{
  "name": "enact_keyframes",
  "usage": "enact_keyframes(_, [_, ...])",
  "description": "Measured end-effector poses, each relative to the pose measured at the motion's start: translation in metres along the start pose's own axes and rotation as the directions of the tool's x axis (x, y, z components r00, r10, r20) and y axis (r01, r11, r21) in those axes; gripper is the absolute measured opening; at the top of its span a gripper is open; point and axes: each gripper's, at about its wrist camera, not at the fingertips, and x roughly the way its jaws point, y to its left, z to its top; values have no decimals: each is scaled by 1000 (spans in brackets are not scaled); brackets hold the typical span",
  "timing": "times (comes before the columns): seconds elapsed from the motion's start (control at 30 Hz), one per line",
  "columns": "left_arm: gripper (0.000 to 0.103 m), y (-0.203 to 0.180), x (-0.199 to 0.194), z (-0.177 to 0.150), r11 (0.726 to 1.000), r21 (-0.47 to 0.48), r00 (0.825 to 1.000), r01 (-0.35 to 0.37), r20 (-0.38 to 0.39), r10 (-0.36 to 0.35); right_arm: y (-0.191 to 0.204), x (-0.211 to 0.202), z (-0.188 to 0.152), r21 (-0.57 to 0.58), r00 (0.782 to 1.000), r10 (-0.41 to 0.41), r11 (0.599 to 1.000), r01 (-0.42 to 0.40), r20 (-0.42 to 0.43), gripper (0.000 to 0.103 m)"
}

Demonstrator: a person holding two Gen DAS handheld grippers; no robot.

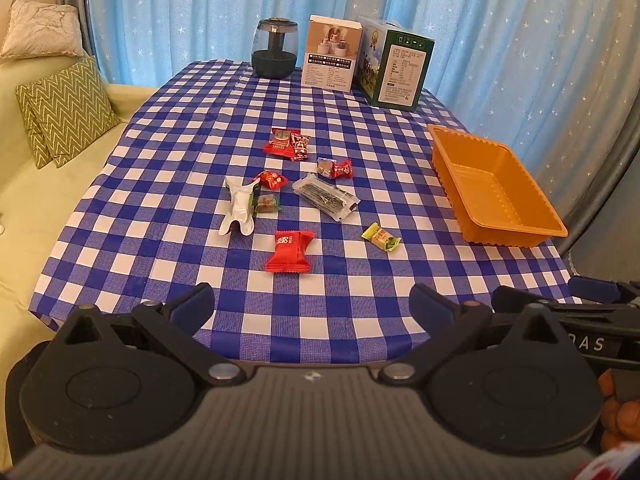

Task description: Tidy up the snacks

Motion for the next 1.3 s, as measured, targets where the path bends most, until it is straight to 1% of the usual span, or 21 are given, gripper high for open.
enact_keyframes(0.73, [103,-2,0,-1,1000,-2,1000,1,-1,-1,0,1,-1,0,1000,0,1000,0,-4,103])
enact_keyframes(0.9, [103,-2,2,-2,1000,1,1000,-4,2,4,0,7,-8,1,1000,2,1000,-2,-11,103])
enact_keyframes(1.1, [103,2,13,-4,1000,-10,1000,0,-11,0,0,18,-9,2,1000,0,1000,0,-25,103])
enact_keyframes(1.3, [103,8,33,-4,999,-31,999,18,-33,-19,-4,36,-8,14,999,12,1000,-11,-30,102])
